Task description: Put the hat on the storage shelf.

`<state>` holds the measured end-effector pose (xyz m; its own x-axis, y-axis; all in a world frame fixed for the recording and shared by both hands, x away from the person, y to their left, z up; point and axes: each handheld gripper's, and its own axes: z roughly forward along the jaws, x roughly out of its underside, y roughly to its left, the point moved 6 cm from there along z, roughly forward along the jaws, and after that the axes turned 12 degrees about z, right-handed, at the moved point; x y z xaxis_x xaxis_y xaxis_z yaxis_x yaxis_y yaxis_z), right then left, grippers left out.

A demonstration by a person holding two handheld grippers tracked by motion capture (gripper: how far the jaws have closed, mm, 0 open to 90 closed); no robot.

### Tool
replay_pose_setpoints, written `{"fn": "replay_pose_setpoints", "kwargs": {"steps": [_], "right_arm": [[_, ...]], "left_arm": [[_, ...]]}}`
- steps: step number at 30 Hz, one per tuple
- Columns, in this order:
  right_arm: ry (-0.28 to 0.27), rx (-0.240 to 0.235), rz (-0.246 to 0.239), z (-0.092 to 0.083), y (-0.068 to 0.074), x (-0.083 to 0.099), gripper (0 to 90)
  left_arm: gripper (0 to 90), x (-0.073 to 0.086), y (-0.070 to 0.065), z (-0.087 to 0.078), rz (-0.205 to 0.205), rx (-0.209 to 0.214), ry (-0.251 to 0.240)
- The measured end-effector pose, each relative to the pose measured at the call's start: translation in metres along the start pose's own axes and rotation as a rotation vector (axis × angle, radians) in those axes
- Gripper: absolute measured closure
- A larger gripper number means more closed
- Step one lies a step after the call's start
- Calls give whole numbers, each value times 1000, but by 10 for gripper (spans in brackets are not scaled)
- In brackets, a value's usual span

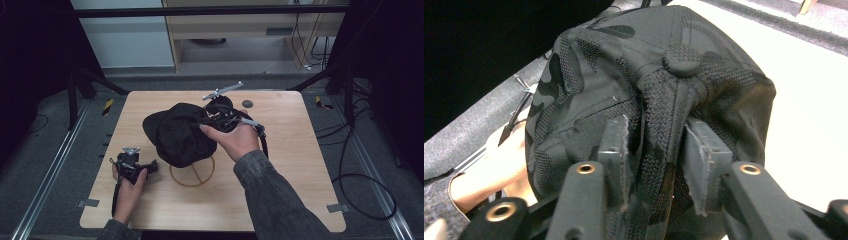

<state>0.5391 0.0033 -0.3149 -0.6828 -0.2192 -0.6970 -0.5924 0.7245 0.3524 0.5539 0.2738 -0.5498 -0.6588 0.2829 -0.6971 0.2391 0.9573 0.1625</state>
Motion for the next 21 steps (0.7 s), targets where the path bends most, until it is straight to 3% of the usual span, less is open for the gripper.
{"fn": "replay_pose_setpoints", "kwargs": {"steps": [4,21], "right_arm": [[1,6,6,0,-1,0,575],[-8,-6,16,-4,1,-1,515]], "left_arm": [[0,0,0,0,0,0,0],[0,0,0,0,4,1,3]]}}
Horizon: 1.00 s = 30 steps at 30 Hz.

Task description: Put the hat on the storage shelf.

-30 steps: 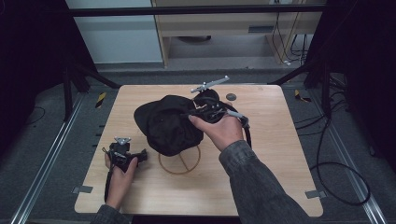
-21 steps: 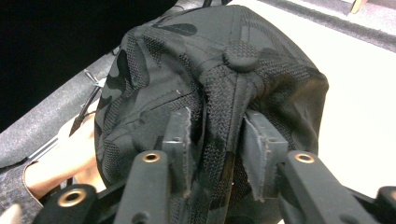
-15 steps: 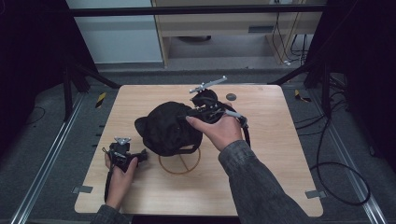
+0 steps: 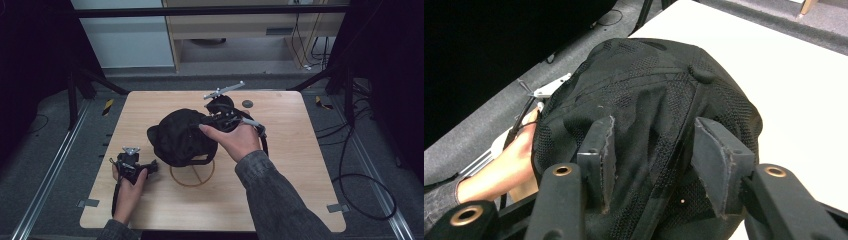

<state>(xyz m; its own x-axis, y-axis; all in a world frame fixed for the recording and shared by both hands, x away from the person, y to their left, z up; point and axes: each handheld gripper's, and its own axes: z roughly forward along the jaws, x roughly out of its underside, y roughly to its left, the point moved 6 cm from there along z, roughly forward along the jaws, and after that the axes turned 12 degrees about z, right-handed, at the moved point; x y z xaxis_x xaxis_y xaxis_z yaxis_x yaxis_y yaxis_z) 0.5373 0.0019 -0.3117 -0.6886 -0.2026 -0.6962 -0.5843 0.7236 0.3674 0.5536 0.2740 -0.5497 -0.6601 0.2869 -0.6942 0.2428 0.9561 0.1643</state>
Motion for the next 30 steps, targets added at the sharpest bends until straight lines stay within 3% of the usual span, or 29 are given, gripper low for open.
{"fn": "replay_pose_setpoints", "kwargs": {"steps": [20,30], "right_arm": [[-16,16,-24,-5,4,2,351],[-18,32,-11,-7,5,1,222]], "left_arm": [[0,0,0,0,1,1,0],[0,0,0,0,1,1,0]]}}
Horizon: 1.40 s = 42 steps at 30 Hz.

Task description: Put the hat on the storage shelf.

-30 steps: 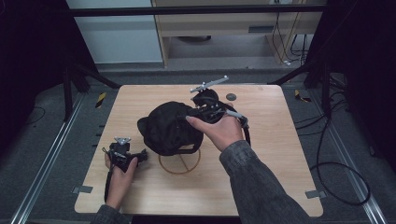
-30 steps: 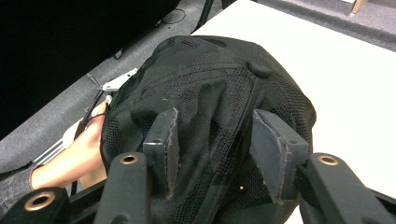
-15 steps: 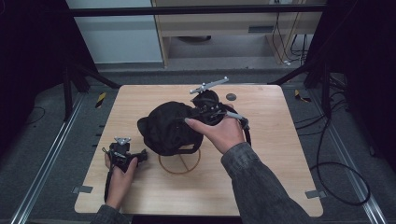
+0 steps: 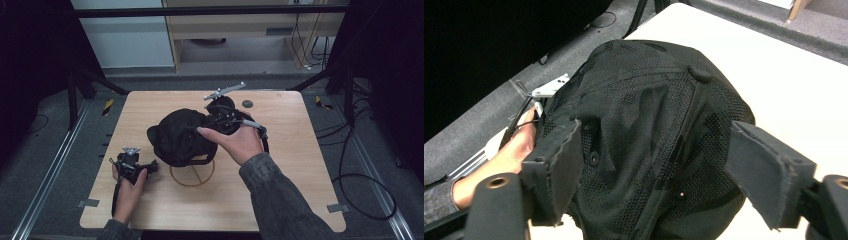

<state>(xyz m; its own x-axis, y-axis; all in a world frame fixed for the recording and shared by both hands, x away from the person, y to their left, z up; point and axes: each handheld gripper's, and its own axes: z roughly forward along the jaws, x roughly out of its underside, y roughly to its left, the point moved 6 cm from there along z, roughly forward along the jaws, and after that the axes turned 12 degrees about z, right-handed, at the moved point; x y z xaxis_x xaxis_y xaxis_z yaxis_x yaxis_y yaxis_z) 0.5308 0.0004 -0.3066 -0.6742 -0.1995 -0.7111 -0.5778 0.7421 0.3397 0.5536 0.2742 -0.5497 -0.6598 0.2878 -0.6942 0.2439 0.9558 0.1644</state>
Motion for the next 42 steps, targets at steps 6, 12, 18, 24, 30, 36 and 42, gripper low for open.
{"fn": "replay_pose_setpoints", "kwargs": {"steps": [6,12,18,24,30,36,42], "right_arm": [[-10,4,3,-2,0,-1,167],[-30,14,3,-5,-2,-4,135],[-57,20,-33,-7,0,-5,97],[-83,38,-99,-10,0,0,69],[-92,44,-134,-14,0,4,59],[-97,45,-132,-17,-4,10,58],[-103,70,-136,-21,-10,13,58]], "left_arm": [[0,0,0,0,1,0,1],[0,0,0,0,1,0,0],[0,0,0,0,1,0,0],[0,0,0,0,0,0,-1],[0,0,0,0,1,0,0],[0,0,0,0,1,0,0],[0,0,0,0,1,0,0]]}}
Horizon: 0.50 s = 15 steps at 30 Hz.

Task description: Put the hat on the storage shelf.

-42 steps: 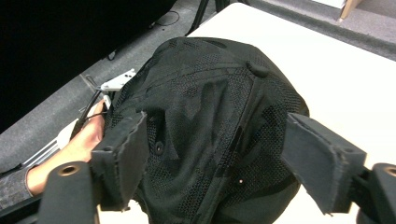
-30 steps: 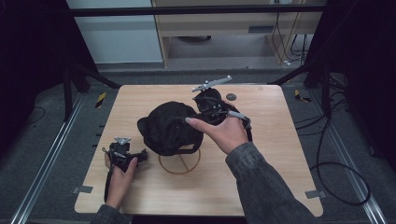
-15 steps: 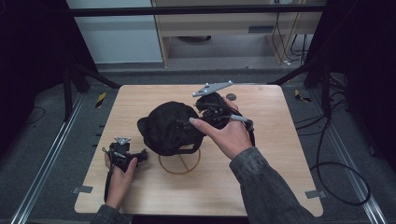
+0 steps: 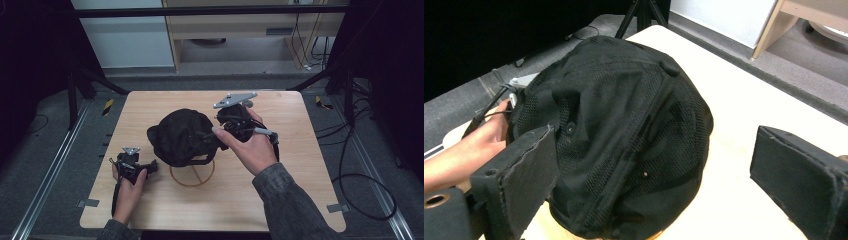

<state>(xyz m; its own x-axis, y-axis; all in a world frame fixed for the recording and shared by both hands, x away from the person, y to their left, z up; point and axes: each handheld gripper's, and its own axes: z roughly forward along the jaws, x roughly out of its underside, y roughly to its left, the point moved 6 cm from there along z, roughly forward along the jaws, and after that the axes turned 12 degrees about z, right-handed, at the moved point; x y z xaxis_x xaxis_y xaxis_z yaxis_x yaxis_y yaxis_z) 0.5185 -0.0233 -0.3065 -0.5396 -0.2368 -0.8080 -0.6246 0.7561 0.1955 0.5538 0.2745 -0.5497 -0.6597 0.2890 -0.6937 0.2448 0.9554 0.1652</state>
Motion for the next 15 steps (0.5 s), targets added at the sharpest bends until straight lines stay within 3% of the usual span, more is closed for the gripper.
{"fn": "replay_pose_setpoints", "kwargs": {"steps": [7,15], "right_arm": [[-23,42,-11,-8,-9,4,72],[-36,91,10,-25,-25,9,87]], "left_arm": [[0,0,0,0,0,0,0],[0,1,0,0,-5,-5,0]]}}
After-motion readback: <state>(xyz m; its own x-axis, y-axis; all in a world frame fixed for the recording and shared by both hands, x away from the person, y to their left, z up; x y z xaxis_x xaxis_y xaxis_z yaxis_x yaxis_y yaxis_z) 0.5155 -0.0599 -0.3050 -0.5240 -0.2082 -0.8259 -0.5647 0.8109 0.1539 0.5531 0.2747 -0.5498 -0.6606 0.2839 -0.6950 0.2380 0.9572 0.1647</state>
